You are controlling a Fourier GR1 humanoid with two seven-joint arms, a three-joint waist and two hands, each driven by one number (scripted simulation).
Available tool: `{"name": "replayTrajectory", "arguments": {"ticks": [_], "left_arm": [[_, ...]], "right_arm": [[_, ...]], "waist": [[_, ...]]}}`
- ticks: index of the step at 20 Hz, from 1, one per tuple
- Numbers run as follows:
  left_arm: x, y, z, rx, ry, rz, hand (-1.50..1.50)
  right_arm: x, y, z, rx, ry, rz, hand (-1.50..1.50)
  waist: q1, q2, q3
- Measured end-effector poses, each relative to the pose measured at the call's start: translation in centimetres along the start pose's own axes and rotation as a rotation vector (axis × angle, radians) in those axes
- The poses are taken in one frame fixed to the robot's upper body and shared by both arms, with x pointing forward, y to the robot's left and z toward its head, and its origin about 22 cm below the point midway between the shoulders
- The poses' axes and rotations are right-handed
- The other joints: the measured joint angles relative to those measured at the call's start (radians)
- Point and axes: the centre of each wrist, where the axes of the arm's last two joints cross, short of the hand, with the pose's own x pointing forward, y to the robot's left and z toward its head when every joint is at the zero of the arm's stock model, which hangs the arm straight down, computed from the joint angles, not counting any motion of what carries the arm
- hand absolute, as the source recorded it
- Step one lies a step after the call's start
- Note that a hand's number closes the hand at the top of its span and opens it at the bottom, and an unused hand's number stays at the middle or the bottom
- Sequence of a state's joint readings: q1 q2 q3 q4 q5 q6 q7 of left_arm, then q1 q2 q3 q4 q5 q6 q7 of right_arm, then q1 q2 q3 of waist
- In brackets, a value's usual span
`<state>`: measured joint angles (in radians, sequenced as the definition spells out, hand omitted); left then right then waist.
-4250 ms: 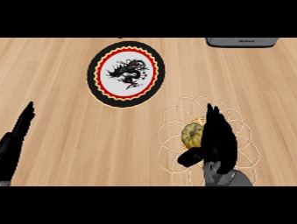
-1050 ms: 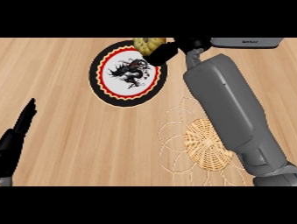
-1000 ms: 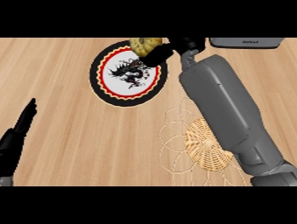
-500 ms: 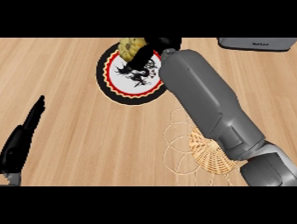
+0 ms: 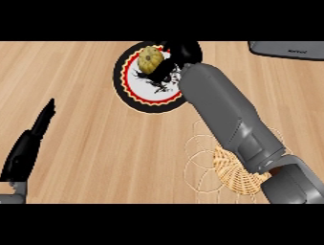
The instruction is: Pick the squash from the placemat and place it in the plate
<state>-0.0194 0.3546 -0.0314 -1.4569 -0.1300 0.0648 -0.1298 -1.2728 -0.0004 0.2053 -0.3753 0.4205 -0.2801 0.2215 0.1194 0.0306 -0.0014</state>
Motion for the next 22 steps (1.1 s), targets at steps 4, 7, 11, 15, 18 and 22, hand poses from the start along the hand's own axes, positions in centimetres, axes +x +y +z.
{"name": "replayTrajectory", "arguments": {"ticks": [4, 7, 11, 15, 18, 22], "left_arm": [[-0.1, -0.5, -0.2, -0.012, -0.005, 0.0, 0.0], [0.0, 0.1, -0.6, -0.014, -0.008, -0.002, 0.0], [0.0, 0.2, -0.4, -0.002, 0.007, -0.004, 0.0], [-0.3, 0.6, 0.3, 0.022, 0.021, 0.0, 0.0], [-0.7, 1.4, 0.9, 0.037, 0.036, -0.003, 0.0], [-1.0, 1.4, 1.2, 0.055, 0.046, -0.006, 0.0]], "right_arm": [[-1.1, 0.6, 0.0, -0.019, 0.044, -0.025, -1.5], [-1.2, 0.7, 0.1, -0.062, 0.027, -0.085, -1.5], [-0.8, 0.1, 0.0, -0.175, 0.007, -0.222, -1.5], [-1.3, -0.2, -0.1, -0.282, 0.032, -0.33, -1.5], [-2.3, -1.0, -0.3, -0.335, 0.038, -0.429, -1.5], [-5.7, -2.3, -0.2, -0.371, 0.007, -0.561, -1.5]], "waist": [[0.01, 0.003, 0.0], [0.011, 0.002, 0.001], [-0.002, -0.001, 0.001], [-0.027, -0.008, 0.002], [-0.05, -0.012, 0.002], [-0.071, -0.014, 0.003]]}}
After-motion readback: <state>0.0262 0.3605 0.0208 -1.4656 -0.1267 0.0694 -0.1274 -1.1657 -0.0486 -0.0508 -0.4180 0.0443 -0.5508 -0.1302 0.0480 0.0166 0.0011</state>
